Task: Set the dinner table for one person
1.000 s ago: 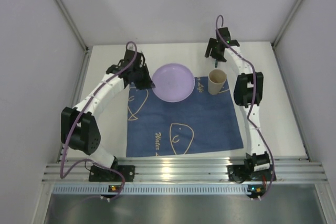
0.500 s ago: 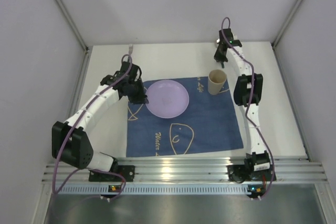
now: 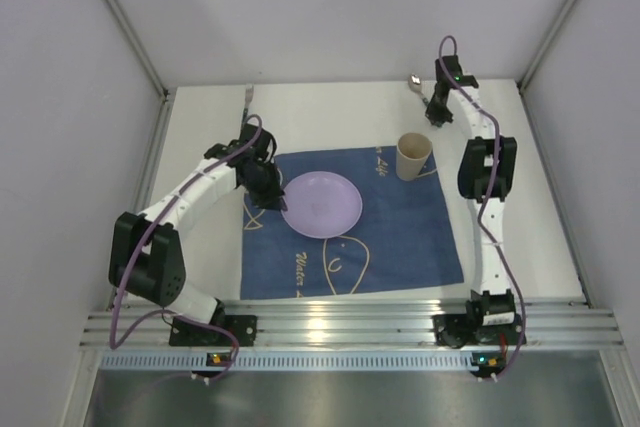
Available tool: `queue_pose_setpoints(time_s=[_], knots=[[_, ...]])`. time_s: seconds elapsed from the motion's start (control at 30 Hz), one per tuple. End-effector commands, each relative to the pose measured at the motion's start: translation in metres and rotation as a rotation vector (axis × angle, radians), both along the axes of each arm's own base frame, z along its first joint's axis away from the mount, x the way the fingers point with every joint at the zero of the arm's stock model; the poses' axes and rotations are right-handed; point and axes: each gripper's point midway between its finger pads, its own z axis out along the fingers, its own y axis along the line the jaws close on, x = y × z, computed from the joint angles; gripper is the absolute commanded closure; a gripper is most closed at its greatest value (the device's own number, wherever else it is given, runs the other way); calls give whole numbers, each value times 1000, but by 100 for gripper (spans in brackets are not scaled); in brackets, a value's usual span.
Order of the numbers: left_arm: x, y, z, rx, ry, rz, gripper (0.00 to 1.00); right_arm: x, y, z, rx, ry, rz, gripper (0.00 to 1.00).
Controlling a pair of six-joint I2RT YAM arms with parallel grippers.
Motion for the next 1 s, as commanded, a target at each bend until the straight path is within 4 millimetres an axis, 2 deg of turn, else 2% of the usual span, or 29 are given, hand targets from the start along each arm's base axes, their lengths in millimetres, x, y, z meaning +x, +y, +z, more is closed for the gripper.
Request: queue_pose_setpoints(time_s=[0.0, 0.07, 0.1, 0.13, 0.17, 0.2, 0.33, 0.4, 0.47, 0.57, 0.6, 0.63, 0.8, 0.87, 0.97], knots=[[12, -16, 15, -56, -52, -49, 100, -5, -41, 44, -14, -38, -8, 100], [13, -17, 15, -53, -53, -54, 100, 5, -28, 57, 59, -102, 64, 60], [14, -17, 15, -53, -51, -56, 100, 7, -13, 64, 117, -124, 128, 47], [16, -19, 14, -54, -47, -58, 100, 8, -4, 73, 140, -146, 156, 29], [16, -19, 13, -53, -40, -59, 100, 10, 1, 81, 162, -166, 179, 17], [17, -20, 14, -52, -40, -63, 100, 12, 9, 89, 196, -192, 212, 12], [26, -25, 21, -43, -53, -73, 100, 24, 13, 116, 218, -280, 237, 9], [27, -27, 19, -37, -39, -79, 100, 33, 15, 117, 230, -305, 240, 7], [31, -30, 18, -32, -31, -82, 100, 45, 17, 107, 240, -325, 239, 6], [38, -33, 20, -21, -36, -80, 100, 53, 9, 83, 210, -313, 206, 3], [38, -32, 18, -13, -26, -75, 100, 56, -14, 77, 200, -311, 161, 3], [40, -33, 20, -11, -30, -72, 100, 59, -20, 68, 189, -306, 147, 3], [43, -32, 15, 2, -19, -33, 100, 74, -43, 55, 158, -339, 65, 3], [45, -33, 12, 5, -10, -24, 100, 81, -48, 48, 161, -356, 48, 2], [51, -35, 9, 9, -2, -14, 100, 87, -39, 34, 215, -360, 39, 2]])
